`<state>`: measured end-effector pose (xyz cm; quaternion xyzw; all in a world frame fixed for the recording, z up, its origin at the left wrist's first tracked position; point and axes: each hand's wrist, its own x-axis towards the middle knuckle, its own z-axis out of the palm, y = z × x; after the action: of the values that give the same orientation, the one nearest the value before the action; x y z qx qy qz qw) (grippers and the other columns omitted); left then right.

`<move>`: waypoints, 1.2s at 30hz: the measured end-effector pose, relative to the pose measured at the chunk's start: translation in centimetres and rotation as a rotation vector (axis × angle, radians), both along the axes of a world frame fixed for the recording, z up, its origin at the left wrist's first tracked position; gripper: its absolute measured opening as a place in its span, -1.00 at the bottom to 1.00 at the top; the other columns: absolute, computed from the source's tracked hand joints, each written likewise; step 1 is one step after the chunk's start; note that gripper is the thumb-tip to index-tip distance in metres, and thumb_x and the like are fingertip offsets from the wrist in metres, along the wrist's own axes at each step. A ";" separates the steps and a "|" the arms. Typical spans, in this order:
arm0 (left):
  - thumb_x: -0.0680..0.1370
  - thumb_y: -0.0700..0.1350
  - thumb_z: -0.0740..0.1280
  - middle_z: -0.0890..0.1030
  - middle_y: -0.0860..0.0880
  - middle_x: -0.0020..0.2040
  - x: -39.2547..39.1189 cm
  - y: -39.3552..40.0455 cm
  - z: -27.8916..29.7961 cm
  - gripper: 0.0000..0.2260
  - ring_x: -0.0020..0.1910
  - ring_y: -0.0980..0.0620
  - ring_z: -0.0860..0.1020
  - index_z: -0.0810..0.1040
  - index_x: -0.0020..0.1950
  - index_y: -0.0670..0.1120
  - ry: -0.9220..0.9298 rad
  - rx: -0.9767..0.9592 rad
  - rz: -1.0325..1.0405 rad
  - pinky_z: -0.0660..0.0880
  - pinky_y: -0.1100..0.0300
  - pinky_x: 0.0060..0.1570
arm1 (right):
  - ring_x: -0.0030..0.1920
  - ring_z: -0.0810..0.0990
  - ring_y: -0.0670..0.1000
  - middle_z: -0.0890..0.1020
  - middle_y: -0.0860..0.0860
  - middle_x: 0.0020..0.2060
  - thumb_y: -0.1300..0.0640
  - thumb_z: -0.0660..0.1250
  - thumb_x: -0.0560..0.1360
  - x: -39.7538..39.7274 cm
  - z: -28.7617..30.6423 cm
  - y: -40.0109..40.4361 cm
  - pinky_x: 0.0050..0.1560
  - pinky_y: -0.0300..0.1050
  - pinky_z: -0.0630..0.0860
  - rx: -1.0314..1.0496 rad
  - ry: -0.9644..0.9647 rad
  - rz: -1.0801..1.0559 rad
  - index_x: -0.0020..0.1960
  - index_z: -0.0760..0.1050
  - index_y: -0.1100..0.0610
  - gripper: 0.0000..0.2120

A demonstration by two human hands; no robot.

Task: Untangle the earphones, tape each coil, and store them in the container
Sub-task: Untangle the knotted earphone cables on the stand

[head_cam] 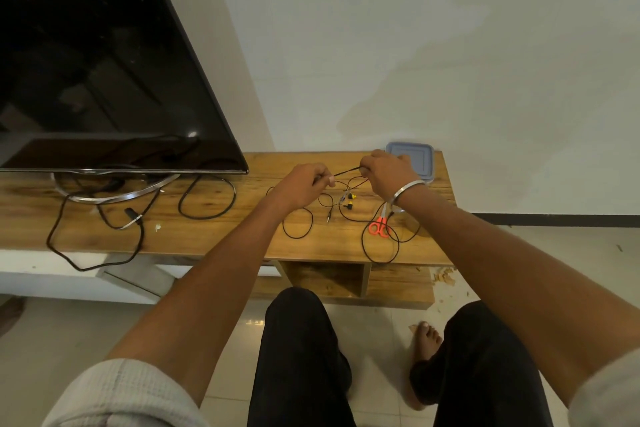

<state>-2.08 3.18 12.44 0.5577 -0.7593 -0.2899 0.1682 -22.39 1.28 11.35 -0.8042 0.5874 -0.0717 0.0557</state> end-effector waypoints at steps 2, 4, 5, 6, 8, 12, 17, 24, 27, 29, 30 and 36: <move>0.64 -0.08 0.23 0.53 0.08 -0.19 0.1 0.0 -0.1 -0.78 -0.24 0.24 0.46 0.62 0.04 -0.16 -0.005 0.001 -0.003 0.31 0.38 -0.30 | -0.02 0.52 0.14 0.51 0.05 -0.03 0.11 0.07 0.62 -0.3 -0.1 0.1 0.05 0.06 0.31 -0.003 -0.008 -0.015 0.08 0.49 0.08 -0.77; 0.64 -0.08 0.23 0.51 0.15 -0.22 0.0 0.1 -0.2 -0.79 -0.29 0.29 0.43 0.63 0.04 -0.15 -0.009 0.010 -0.014 0.30 0.36 -0.33 | -0.02 0.53 0.14 0.51 0.04 -0.04 0.12 0.07 0.61 -0.5 -0.2 0.1 0.04 0.07 0.31 -0.016 -0.011 -0.030 0.07 0.49 0.07 -0.78; 0.64 -0.08 0.23 0.49 0.18 -0.24 0.0 0.1 -0.3 -0.79 -0.30 0.29 0.43 0.63 0.05 -0.15 -0.012 0.014 -0.017 0.29 0.36 -0.35 | -0.03 0.53 0.13 0.51 0.04 -0.05 0.12 0.07 0.61 -0.5 -0.3 0.2 0.05 0.08 0.31 -0.022 -0.011 -0.034 0.06 0.49 0.07 -0.78; 0.64 -0.08 0.23 0.48 0.20 -0.25 0.0 0.2 -0.3 -0.78 -0.31 0.29 0.44 0.62 0.05 -0.15 -0.013 0.019 -0.019 0.30 0.35 -0.35 | -0.03 0.53 0.13 0.51 0.04 -0.05 0.13 0.07 0.61 -0.6 -0.2 0.2 0.04 0.08 0.30 -0.027 -0.008 -0.038 0.07 0.49 0.08 -0.78; 0.64 -0.08 0.23 0.48 0.20 -0.26 0.1 0.3 -0.6 -0.78 -0.30 0.28 0.45 0.61 0.05 -0.17 -0.005 0.042 -0.017 0.36 0.29 -0.30 | -0.02 0.52 0.13 0.51 0.04 -0.04 0.13 0.07 0.61 -0.6 -0.2 0.2 0.05 0.08 0.30 -0.035 -0.010 -0.047 0.07 0.49 0.08 -0.78; 0.64 -0.07 0.23 0.48 0.16 -0.26 0.2 0.3 -0.8 -0.78 -0.31 0.27 0.43 0.60 0.05 -0.18 -0.015 0.043 -0.024 0.34 0.28 -0.30 | -0.01 0.52 0.15 0.53 0.06 -0.01 0.13 0.06 0.62 -1.0 -0.1 -0.1 0.05 0.07 0.29 -0.060 -0.011 -0.091 0.05 0.49 0.11 -0.77; 0.64 -0.07 0.22 0.48 0.17 -0.28 0.4 0.4 -0.4 -0.77 -0.34 0.24 0.42 0.61 0.04 -0.16 -0.023 0.046 -0.032 0.34 0.28 -0.32 | 0.01 0.53 0.17 0.52 0.09 0.01 0.22 0.14 0.57 -0.9 0.0 0.0 0.07 0.07 0.31 -0.013 0.033 -0.199 0.06 0.50 0.14 -0.82; 0.63 -0.06 0.24 0.65 -0.04 -0.07 -0.3 0.2 -0.7 -0.79 -0.14 -0.04 0.57 0.63 0.03 -0.14 -0.031 0.038 -0.047 0.48 0.10 -0.12 | 0.40 0.31 0.09 0.41 0.02 0.36 0.06 0.25 0.52 1.6 0.6 0.7 0.37 0.16 0.21 0.244 -0.084 0.136 0.42 0.27 0.05 -0.52; 0.63 -0.08 0.24 0.57 -0.05 -0.25 -1.0 0.2 -0.3 -0.81 -0.33 0.03 0.44 0.59 -0.06 -0.13 -0.032 0.015 -0.062 0.34 0.16 -0.31 | 0.21 0.50 0.09 0.60 0.00 0.12 -0.01 0.14 0.58 2.3 0.9 0.8 0.27 0.11 0.26 0.217 -0.012 0.177 0.23 0.45 0.01 -0.72; 0.63 -0.08 0.25 0.52 0.03 -0.29 -0.8 0.3 -0.2 -0.80 -0.36 0.13 0.41 0.61 -0.04 -0.14 -0.010 0.025 -0.052 0.34 0.22 -0.35 | 0.10 0.55 0.08 0.65 -0.01 0.00 -0.01 0.08 0.61 2.2 1.2 0.8 0.22 0.05 0.26 0.204 0.040 0.180 0.14 0.52 0.01 -0.72; 0.63 -0.06 0.25 0.53 0.03 -0.28 -0.5 0.3 -0.2 -0.79 -0.34 0.15 0.44 0.62 -0.01 -0.14 0.020 0.050 -0.040 0.41 0.22 -0.31 | 0.09 0.55 0.07 0.66 -0.02 -0.02 0.00 0.08 0.61 2.2 1.3 0.8 0.20 0.03 0.26 0.200 0.039 0.176 0.13 0.54 0.02 -0.71; 0.66 -0.02 0.17 0.63 -0.06 -0.23 -0.2 0.5 -0.3 -0.74 -0.29 0.06 0.59 0.59 -0.05 -0.12 0.138 0.331 -0.018 0.54 0.15 -0.21 | 0.12 0.55 0.05 0.65 -0.03 0.03 0.05 0.08 0.63 1.6 1.5 0.1 0.24 0.01 0.21 0.116 0.032 0.116 0.16 0.52 0.02 -0.74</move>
<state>-2.24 3.68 12.11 0.5499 -0.6928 -0.4499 0.1232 -20.83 1.37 12.84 -0.8334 0.5438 -0.0215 0.0967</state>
